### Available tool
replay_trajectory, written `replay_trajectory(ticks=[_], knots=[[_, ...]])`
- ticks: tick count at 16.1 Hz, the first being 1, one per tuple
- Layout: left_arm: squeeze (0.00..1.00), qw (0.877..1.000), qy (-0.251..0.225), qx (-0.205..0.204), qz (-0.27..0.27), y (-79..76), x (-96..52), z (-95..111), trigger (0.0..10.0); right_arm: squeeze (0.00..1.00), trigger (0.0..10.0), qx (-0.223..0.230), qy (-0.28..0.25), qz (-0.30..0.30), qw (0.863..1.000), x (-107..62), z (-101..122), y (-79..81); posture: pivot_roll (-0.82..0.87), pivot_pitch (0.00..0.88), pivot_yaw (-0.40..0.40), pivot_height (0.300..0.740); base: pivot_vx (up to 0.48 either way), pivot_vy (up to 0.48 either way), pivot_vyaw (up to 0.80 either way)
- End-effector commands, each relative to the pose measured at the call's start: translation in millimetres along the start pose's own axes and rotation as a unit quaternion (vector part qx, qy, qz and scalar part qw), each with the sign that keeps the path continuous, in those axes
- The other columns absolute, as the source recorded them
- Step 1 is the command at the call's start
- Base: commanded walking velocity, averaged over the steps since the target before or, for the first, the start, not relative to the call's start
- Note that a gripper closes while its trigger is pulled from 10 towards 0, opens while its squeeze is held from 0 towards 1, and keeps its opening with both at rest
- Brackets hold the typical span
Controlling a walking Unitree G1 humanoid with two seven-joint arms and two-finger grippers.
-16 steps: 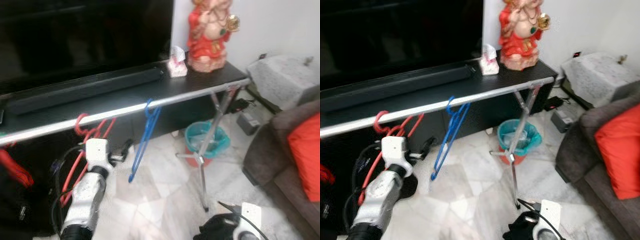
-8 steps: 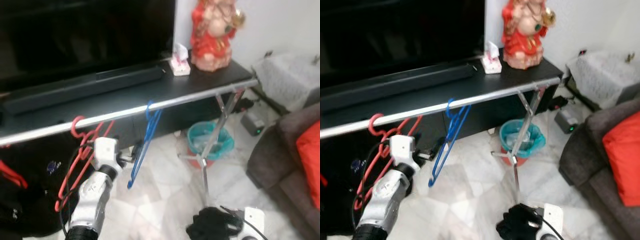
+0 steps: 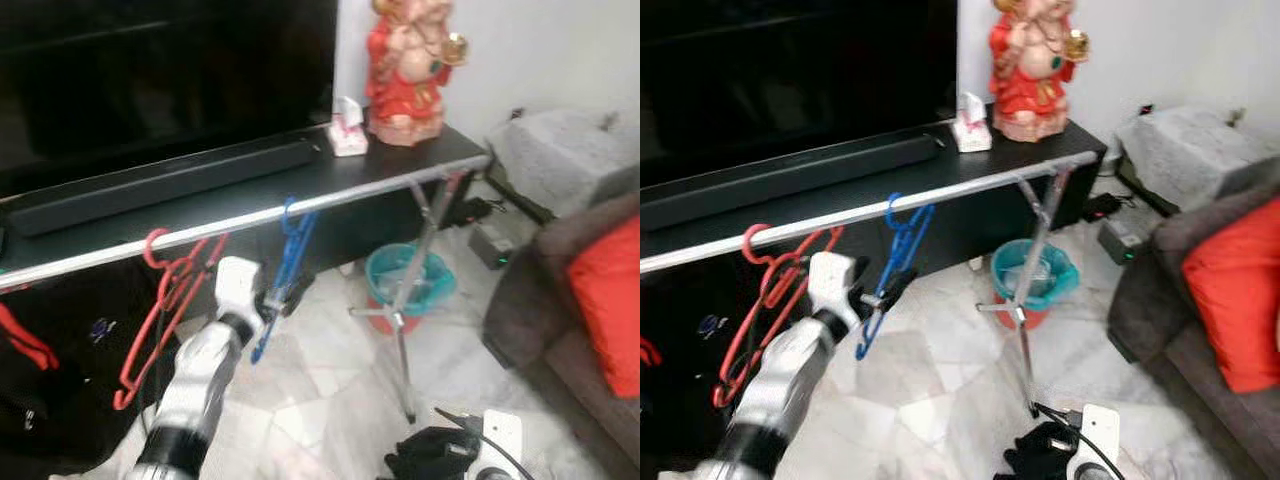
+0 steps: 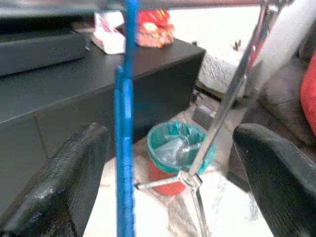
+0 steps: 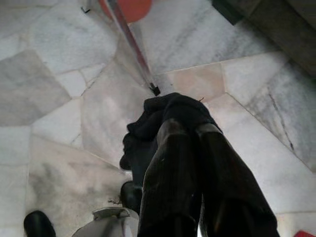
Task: Hang hanger
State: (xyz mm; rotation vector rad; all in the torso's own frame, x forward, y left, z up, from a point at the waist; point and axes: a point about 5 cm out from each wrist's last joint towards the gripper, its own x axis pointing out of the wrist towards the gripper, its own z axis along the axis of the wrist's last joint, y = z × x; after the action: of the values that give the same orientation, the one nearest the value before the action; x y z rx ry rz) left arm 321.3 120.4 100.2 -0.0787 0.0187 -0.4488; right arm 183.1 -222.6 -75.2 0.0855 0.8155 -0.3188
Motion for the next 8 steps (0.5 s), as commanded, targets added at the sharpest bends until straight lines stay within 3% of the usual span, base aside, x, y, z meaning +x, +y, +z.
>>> replay_trajectory(ticks=[1, 4, 8], knots=[[0.00, 1.000, 0.025, 0.002, 0.011, 2.0, 2.8, -8, 10.0, 0.00, 10.0, -0.002, -0.005, -0.002, 1.000, 0.7, 3, -1.5, -0.19, 0.054, -0.018, 0.740, 0.000, 0.000, 0.00], [0.00, 0.998, 0.062, 0.025, 0.021, -3.2, 26.0, -9, 10.0, 0.00, 10.0, 0.002, -0.008, -0.006, 1.000, 0.8, 4, -3.1, -0.21, 0.057, -0.011, 0.740, 0.000, 0.000, 0.00], [0.00, 0.997, 0.060, 0.051, 0.025, -9.2, 46.0, 2, 10.0, 0.00, 10.0, 0.006, -0.008, -0.010, 1.000, 0.5, 3, -5.5, -0.22, 0.058, -0.010, 0.740, 0.000, 0.000, 0.00]])
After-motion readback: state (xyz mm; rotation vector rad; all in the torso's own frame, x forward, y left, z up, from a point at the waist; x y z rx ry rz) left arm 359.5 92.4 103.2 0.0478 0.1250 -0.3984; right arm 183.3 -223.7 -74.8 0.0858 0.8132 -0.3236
